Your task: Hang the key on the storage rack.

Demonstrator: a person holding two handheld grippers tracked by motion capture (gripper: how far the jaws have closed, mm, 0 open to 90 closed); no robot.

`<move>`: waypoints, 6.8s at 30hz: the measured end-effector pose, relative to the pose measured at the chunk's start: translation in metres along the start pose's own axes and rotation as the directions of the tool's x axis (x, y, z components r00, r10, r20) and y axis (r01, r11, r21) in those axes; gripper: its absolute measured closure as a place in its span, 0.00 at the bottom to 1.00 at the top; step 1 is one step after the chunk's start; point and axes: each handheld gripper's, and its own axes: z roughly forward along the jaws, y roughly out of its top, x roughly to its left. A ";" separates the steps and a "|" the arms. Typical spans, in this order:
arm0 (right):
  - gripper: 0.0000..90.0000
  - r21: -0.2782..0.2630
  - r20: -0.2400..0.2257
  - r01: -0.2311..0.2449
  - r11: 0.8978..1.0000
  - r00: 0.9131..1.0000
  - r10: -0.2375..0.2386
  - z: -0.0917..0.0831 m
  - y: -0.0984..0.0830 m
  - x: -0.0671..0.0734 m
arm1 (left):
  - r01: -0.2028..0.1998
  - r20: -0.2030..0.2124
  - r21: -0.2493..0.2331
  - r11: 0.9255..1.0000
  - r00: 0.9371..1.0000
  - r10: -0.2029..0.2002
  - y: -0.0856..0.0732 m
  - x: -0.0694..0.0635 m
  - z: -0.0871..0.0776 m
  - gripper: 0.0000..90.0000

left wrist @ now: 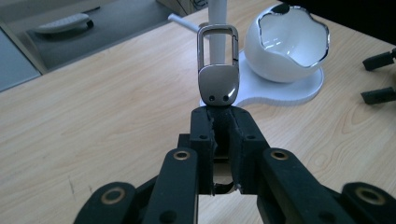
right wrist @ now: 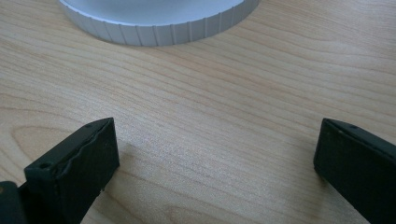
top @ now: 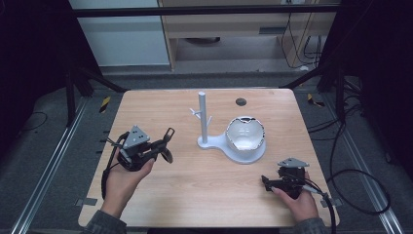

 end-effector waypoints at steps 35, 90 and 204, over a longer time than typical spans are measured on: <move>0.00 0.000 -0.001 0.003 1.000 1.000 -0.003 0.000 0.000 0.000 | 0.011 0.022 -0.069 0.998 1.000 -0.009 0.019 -0.014 0.027 0.89; 0.00 0.002 -0.010 0.006 1.000 1.000 -0.006 0.001 0.001 0.001 | 0.055 0.018 -0.036 0.998 0.998 -0.054 0.046 -0.009 0.082 0.89; 0.01 -0.001 -0.011 0.011 1.000 1.000 -0.011 0.001 0.001 0.002 | 0.049 0.025 -0.041 0.998 0.999 -0.048 0.014 -0.021 0.091 0.24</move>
